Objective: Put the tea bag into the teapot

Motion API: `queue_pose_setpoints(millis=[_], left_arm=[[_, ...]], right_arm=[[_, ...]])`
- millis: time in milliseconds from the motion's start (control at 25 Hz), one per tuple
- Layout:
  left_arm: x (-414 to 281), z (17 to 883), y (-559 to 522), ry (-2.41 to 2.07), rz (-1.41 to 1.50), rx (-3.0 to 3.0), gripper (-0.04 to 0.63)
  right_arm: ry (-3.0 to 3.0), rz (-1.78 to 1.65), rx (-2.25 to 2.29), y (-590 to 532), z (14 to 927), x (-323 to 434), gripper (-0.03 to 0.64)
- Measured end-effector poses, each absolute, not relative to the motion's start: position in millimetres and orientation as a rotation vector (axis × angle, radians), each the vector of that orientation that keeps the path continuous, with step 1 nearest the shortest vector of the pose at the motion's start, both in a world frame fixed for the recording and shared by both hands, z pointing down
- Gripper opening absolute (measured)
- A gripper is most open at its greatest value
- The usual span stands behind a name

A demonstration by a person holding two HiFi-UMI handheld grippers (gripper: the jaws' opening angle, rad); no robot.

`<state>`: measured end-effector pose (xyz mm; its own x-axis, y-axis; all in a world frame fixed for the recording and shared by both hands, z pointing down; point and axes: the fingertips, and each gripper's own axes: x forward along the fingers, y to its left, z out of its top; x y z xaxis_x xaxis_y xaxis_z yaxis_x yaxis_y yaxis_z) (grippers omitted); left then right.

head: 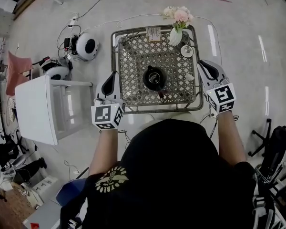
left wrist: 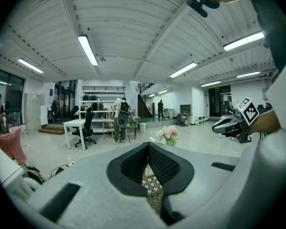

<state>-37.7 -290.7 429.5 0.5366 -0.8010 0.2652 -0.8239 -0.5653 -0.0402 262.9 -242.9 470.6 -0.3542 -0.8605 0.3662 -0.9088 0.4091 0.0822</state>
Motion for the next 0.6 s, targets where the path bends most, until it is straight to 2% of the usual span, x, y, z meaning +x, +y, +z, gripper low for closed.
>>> queue_pose_setpoints(millis=[240, 400, 600], left_arm=[[-30.8, 429.3, -293.5, -1.450, 0.428, 2.657, -0.003], [-29.6, 427.3, -294.6, -1.472, 0.437, 2.640, -0.003], [-26.2, 428.6, -292.2, -1.492, 0.442, 2.616, -0.003]], right_arm=[[-2.272, 0.266, 1.484, -248.7, 514.6, 282.1, 0.012], [-2.280, 0.334, 1.402, -250.2, 544.8, 282.6, 0.081], [-2.271, 0.384, 1.326, -252.5, 580.5, 285.5, 0.094]])
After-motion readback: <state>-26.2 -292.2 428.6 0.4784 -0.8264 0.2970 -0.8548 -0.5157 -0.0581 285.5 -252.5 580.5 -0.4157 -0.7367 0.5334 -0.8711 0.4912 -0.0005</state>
